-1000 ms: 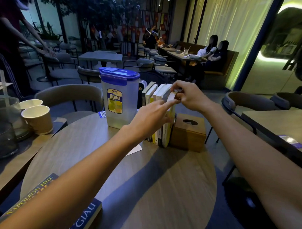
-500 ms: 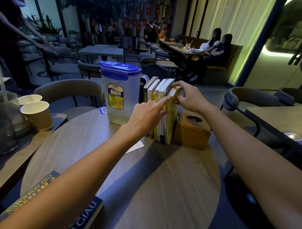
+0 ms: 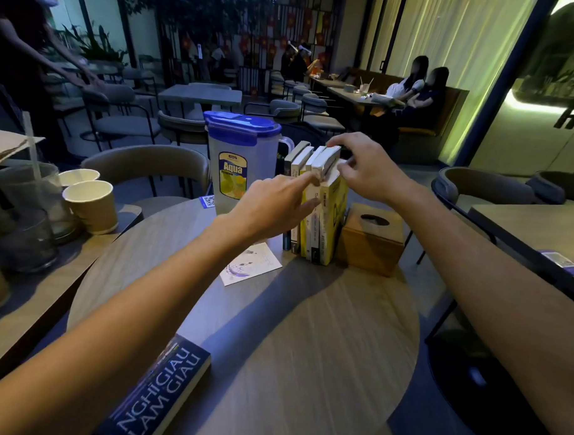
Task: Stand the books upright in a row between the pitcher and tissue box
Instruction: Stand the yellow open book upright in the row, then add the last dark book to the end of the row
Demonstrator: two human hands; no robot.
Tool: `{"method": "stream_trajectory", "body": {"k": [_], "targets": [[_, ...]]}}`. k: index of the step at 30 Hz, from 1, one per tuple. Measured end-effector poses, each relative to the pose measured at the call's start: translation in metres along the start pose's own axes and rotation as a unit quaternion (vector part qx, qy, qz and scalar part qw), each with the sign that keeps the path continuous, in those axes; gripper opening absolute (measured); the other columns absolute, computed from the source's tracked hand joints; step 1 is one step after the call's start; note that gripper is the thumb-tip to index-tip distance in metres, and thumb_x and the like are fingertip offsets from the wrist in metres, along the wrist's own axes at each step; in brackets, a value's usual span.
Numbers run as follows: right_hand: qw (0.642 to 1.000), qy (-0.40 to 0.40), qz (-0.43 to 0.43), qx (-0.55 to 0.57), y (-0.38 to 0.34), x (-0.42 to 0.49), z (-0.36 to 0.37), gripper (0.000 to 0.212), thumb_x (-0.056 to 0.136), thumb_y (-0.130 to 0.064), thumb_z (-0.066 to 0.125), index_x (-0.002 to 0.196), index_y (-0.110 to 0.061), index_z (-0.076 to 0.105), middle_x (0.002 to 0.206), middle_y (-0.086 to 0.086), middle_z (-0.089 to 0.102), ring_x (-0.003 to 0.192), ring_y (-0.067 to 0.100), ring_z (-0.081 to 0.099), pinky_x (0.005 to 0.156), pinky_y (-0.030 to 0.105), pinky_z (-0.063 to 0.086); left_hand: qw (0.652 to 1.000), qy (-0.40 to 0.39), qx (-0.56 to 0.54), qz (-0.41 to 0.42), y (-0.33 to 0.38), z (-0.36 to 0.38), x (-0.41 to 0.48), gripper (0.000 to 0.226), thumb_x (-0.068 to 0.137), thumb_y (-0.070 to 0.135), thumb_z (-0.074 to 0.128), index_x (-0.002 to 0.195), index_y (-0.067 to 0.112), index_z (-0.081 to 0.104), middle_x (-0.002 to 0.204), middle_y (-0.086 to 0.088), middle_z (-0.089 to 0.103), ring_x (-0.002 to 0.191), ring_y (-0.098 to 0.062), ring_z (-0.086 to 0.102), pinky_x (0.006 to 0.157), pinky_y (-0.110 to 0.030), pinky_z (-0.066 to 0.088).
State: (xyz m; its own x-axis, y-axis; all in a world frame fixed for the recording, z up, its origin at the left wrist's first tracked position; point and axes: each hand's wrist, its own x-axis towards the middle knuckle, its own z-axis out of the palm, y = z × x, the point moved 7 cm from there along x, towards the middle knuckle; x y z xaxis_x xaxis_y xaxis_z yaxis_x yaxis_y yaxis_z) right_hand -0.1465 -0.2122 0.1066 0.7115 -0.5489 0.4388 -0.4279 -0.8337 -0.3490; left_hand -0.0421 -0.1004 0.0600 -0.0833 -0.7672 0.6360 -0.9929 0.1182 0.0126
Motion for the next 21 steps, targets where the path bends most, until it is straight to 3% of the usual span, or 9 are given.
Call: {"method": "stream_trajectory", "body": {"k": [4, 9, 11, 14, 18, 21], "targets": [[0.998, -0.010, -0.066, 0.003, -0.052, -0.009, 0.006, 0.036, 0.098, -0.008, 0.057, 0.132, -0.019, 0.058, 0.134, 0.005, 0.056, 0.109, 0.018, 0.061, 0.093, 0.037, 0.056, 0.997, -0.077, -0.016, -0.012, -0.018, -0.017, -0.022, 0.032, 0.098, 0.046, 0.049, 0.115, 0.022, 0.062, 0.097, 0.002, 0.070, 0.080, -0.010, 0.062, 0.066, -0.028, 0.056], [0.989, -0.089, -0.115, 0.015, -0.105, -0.036, 0.051, 0.029, 0.099, -0.008, 0.056, 0.125, -0.019, 0.063, 0.117, -0.001, 0.064, 0.099, 0.014, 0.065, 0.082, 0.020, 0.051, 0.983, -0.166, -0.040, -0.064, -0.040, -0.040, -0.071, 0.034, 0.096, 0.046, 0.049, 0.115, 0.021, 0.064, 0.092, 0.004, 0.066, 0.081, -0.010, 0.062, 0.073, -0.029, 0.055], [0.983, -0.137, -0.122, 0.019, -0.120, -0.051, 0.078, 0.028, 0.099, -0.010, 0.057, 0.124, -0.020, 0.063, 0.111, -0.005, 0.064, 0.090, 0.013, 0.067, 0.076, 0.021, 0.051, 0.976, -0.196, -0.045, -0.081, -0.049, -0.047, -0.094, 0.034, 0.097, 0.046, 0.049, 0.114, 0.021, 0.063, 0.091, 0.005, 0.065, 0.078, -0.008, 0.061, 0.070, -0.028, 0.053], [0.970, -0.209, -0.123, 0.022, -0.140, -0.071, 0.117, 0.028, 0.101, -0.016, 0.057, 0.128, -0.019, 0.063, 0.118, 0.000, 0.069, 0.100, 0.013, 0.067, 0.085, 0.023, 0.054, 0.961, -0.254, -0.044, -0.102, -0.059, -0.053, -0.132, 0.037, 0.094, 0.055, 0.050, 0.111, 0.025, 0.064, 0.090, 0.007, 0.064, 0.078, -0.007, 0.061, 0.069, -0.027, 0.051], [0.950, -0.280, -0.141, 0.003, -0.167, -0.095, 0.154, 0.031, 0.101, -0.036, 0.058, 0.125, -0.018, 0.066, 0.113, 0.000, 0.072, 0.095, 0.012, 0.067, 0.088, 0.033, 0.058, 0.914, -0.363, -0.067, -0.168, -0.075, -0.051, -0.183, 0.058, 0.078, 0.070, 0.059, 0.122, 0.032, 0.058, 0.104, 0.007, 0.058, 0.092, -0.014, 0.060, 0.085, -0.037, 0.052], [0.936, -0.330, -0.121, -0.032, -0.178, -0.112, 0.178, 0.051, 0.093, -0.063, 0.056, 0.120, -0.021, 0.068, 0.108, 0.000, 0.073, 0.094, 0.015, 0.067, 0.087, 0.038, 0.057, 0.871, -0.438, -0.071, -0.210, -0.085, -0.050, -0.218, 0.080, 0.061, 0.081, 0.067, 0.129, 0.040, 0.051, 0.124, 0.006, 0.052, 0.109, -0.017, 0.055, 0.095, -0.042, 0.049]]}}
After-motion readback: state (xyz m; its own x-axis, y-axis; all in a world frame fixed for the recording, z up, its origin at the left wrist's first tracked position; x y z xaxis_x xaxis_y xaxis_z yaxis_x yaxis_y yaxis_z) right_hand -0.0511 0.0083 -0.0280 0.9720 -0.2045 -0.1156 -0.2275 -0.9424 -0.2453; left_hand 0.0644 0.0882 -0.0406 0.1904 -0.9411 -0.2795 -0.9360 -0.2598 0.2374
